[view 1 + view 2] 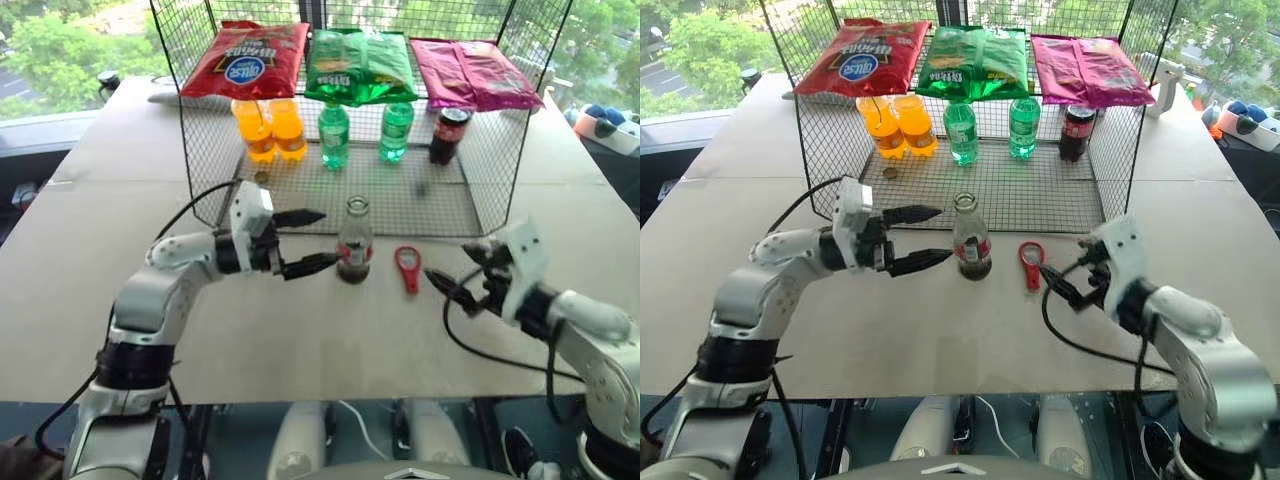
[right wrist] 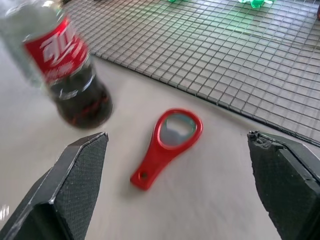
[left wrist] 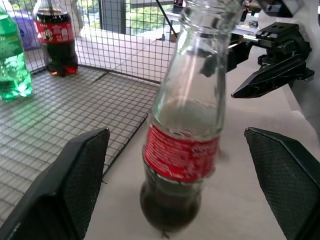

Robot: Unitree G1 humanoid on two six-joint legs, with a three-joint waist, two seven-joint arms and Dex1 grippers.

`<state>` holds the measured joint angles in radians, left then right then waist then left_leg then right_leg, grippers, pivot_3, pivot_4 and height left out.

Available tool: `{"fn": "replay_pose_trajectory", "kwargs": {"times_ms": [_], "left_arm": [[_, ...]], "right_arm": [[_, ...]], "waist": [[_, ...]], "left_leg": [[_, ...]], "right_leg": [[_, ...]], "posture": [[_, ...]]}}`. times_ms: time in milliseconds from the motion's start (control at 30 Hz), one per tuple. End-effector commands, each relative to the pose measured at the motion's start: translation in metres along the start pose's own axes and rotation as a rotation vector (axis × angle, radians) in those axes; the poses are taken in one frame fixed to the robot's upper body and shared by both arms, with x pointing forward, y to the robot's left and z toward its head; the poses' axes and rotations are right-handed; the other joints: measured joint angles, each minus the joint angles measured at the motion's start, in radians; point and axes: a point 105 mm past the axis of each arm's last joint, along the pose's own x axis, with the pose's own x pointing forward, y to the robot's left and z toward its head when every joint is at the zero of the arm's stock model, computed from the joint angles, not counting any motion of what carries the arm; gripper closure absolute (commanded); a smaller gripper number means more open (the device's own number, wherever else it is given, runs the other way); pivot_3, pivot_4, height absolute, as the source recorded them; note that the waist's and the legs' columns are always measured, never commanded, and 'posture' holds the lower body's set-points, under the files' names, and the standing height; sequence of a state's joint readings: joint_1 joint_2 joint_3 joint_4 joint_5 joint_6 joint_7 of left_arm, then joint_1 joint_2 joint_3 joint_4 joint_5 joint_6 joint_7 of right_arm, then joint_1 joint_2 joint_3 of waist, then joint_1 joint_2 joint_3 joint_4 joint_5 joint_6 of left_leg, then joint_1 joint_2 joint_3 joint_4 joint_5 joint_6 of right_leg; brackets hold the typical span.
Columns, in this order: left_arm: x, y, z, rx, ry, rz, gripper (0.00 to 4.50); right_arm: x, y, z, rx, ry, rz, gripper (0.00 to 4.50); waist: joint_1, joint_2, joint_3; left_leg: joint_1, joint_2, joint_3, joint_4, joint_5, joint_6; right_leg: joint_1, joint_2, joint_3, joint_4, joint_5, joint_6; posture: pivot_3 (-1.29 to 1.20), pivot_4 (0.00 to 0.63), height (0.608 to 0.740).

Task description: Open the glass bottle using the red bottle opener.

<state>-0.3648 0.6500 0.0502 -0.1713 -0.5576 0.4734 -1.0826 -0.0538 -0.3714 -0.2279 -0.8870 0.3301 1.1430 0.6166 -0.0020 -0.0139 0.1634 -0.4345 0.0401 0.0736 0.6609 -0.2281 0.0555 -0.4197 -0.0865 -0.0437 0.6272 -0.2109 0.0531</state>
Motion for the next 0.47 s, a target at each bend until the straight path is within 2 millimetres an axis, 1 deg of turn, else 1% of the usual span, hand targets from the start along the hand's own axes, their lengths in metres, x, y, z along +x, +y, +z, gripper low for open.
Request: {"fn": "replay_pose_trajectory", "kwargs": {"times_ms": [33, 233, 367, 467], "left_arm": [[-0.016, -0.005, 0.009, 0.017, -0.003, 0.055, 0.04], [-0.041, -0.004, -0.005, -0.021, 0.051, 0.186, 0.04], [-0.054, -0.003, -0.013, -0.041, 0.075, 0.234, 0.04], [-0.059, -0.002, -0.017, -0.051, 0.088, 0.246, 0.04]], "right_arm": [[-0.025, 0.012, 0.008, -0.113, -0.080, 0.015, 0.00], [-0.058, 0.014, -0.011, -0.114, -0.063, -0.057, 0.00], [-0.071, 0.013, -0.019, -0.109, -0.050, -0.089, 0.00], [-0.077, 0.011, -0.022, -0.122, -0.038, -0.098, 0.00]], "waist": [[-0.001, 0.000, 0.000], [-0.001, 0.000, 0.000], [-0.001, 0.000, 0.000], [-0.001, 0.000, 0.000]], "left_leg": [[0.000, 0.000, 0.000, -0.001, 0.000, 0.000], [0.002, 0.000, 0.000, -0.002, 0.000, 0.000], [0.003, 0.001, 0.001, -0.002, -0.002, -0.004], [0.003, 0.001, 0.001, -0.002, -0.003, -0.005]], "right_leg": [[0.000, 0.000, 0.000, -0.001, -0.002, 0.002], [0.000, 0.000, 0.000, -0.001, -0.002, 0.003], [0.000, -0.001, 0.000, -0.001, -0.002, 0.004], [0.000, -0.002, 0.000, -0.001, -0.002, 0.004]], "posture": [[0.00, 0.150, 0.740], [0.00, 0.150, 0.740], [0.00, 0.150, 0.740], [0.00, 0.150, 0.740]]}}
